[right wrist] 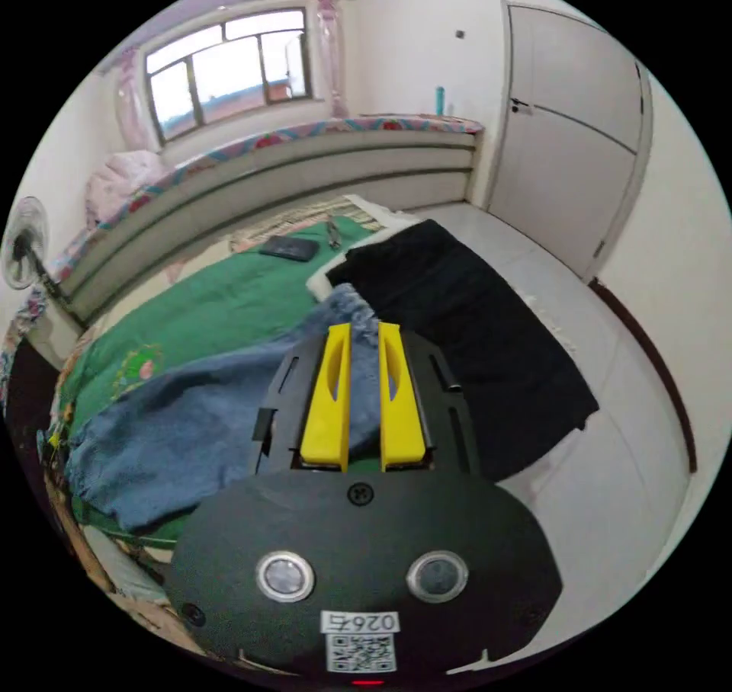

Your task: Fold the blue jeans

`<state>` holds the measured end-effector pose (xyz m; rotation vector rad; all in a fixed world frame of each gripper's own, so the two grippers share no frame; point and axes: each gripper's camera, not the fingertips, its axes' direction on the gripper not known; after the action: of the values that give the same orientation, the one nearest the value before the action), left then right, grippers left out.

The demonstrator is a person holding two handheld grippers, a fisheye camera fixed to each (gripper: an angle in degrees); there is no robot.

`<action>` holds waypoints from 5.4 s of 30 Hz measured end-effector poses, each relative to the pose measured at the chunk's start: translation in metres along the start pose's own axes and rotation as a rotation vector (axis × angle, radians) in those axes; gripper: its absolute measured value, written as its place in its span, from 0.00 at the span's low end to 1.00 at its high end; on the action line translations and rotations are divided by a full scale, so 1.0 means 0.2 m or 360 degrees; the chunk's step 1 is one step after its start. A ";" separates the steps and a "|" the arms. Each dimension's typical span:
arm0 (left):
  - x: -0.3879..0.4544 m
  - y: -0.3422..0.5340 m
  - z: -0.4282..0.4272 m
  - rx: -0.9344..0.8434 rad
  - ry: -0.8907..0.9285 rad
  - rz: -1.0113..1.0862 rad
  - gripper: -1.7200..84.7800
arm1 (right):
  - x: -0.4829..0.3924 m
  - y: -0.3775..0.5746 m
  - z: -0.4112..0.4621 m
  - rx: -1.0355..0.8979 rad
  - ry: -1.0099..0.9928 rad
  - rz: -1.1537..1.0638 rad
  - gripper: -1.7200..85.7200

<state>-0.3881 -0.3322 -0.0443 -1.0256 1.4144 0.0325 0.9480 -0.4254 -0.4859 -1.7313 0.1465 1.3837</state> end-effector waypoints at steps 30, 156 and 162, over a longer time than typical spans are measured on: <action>0.13 -0.32 0.09 -0.0359 0.0182 0.0190 0.02 | 0.28 -0.32 -0.05 -0.0172 -0.0546 -0.0158 0.00; -0.33 0.57 -1.45 -0.0256 -0.0129 -0.0940 0.17 | 0.07 0.08 -0.26 -0.0259 -0.0750 -0.0339 0.01; -0.32 0.55 -1.54 -0.0375 -0.0326 -0.0922 0.21 | 0.39 0.16 -0.50 -0.0010 -0.0999 -0.0104 0.01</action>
<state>-0.7077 -0.4161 -0.0004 -1.5512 0.9032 -0.1198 1.0311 -0.4800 -0.5706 -1.2202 -0.2587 1.8047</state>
